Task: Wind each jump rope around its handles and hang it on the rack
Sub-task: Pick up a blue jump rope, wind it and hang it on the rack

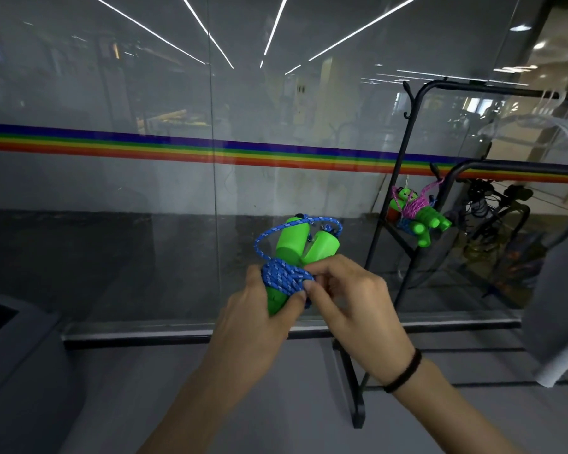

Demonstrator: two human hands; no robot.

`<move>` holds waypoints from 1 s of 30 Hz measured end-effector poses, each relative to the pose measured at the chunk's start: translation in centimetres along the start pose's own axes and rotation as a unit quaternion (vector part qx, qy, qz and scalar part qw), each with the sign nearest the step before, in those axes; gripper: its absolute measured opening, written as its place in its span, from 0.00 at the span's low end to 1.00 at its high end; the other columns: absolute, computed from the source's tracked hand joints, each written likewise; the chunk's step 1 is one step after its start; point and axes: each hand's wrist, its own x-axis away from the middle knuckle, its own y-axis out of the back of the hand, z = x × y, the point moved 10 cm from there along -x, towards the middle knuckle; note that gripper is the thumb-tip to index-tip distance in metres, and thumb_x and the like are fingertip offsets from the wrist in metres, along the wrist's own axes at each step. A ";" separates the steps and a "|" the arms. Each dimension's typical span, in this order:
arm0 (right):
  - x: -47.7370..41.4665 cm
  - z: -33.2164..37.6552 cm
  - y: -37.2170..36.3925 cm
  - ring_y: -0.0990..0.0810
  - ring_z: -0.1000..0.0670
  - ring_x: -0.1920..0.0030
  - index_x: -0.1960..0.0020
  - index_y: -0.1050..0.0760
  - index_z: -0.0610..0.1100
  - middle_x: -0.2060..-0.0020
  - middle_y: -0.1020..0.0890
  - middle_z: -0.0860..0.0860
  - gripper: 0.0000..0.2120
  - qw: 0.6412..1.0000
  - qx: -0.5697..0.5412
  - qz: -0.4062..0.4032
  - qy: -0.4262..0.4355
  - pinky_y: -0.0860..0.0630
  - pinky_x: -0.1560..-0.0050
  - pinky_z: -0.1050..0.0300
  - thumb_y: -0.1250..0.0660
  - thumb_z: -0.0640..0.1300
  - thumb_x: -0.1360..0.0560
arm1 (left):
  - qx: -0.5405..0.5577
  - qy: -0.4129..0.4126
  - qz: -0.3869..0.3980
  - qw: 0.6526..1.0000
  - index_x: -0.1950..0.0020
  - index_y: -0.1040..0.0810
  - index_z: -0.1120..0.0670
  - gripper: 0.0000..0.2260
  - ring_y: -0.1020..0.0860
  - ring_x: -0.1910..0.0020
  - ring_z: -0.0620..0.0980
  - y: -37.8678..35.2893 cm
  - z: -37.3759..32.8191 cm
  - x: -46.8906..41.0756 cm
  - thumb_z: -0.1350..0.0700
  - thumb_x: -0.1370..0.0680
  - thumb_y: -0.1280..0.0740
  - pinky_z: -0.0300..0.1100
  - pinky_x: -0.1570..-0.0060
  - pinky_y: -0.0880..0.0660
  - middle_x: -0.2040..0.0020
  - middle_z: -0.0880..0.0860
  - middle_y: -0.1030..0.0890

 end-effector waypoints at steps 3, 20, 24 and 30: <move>0.0 -0.5 0.0 0.20 0.54 0.60 0.52 0.20 0.45 0.61 0.19 0.52 0.08 0.994 -0.097 0.053 -0.020 0.23 0.56 0.61 0.36 0.44 0.27 | 0.014 -0.011 -0.004 1.000 0.49 0.30 0.48 0.18 0.18 0.65 0.50 0.5 0.1 0.0 0.37 0.31 0.37 0.53 0.59 0.22 0.64 0.49 0.18; -0.5 0.6 0.1 0.26 0.57 0.63 0.57 0.24 0.48 0.64 0.26 0.58 0.02 0.978 0.021 0.193 0.069 0.27 0.59 0.64 0.32 0.43 0.29 | -0.086 -0.046 0.006 0.995 0.42 0.36 0.45 0.19 0.22 0.60 0.50 0.4 -1.6 1.6 0.40 0.28 0.37 0.45 0.58 0.26 0.60 0.47 0.21; 0.1 -0.2 -1.3 0.30 0.63 0.67 0.56 0.27 0.53 0.68 0.29 0.62 0.03 0.946 0.153 0.279 0.064 0.29 0.59 0.61 0.33 0.49 0.28 | -0.167 -0.054 0.023 0.984 0.39 0.42 0.42 0.20 0.21 0.52 0.52 -0.3 -1.4 1.8 0.39 0.26 0.39 0.44 0.55 0.28 0.54 0.46 0.20; 0.4 -0.5 -1.9 0.32 0.64 0.68 0.55 0.28 0.53 0.71 0.30 0.61 0.05 0.931 0.170 0.309 0.090 0.33 0.62 0.63 0.36 0.53 0.29 | -0.157 -0.048 0.018 0.986 0.39 0.40 0.42 0.21 0.21 0.51 0.51 -0.5 -0.6 1.8 0.38 0.28 0.37 0.43 0.56 0.29 0.55 0.45 0.20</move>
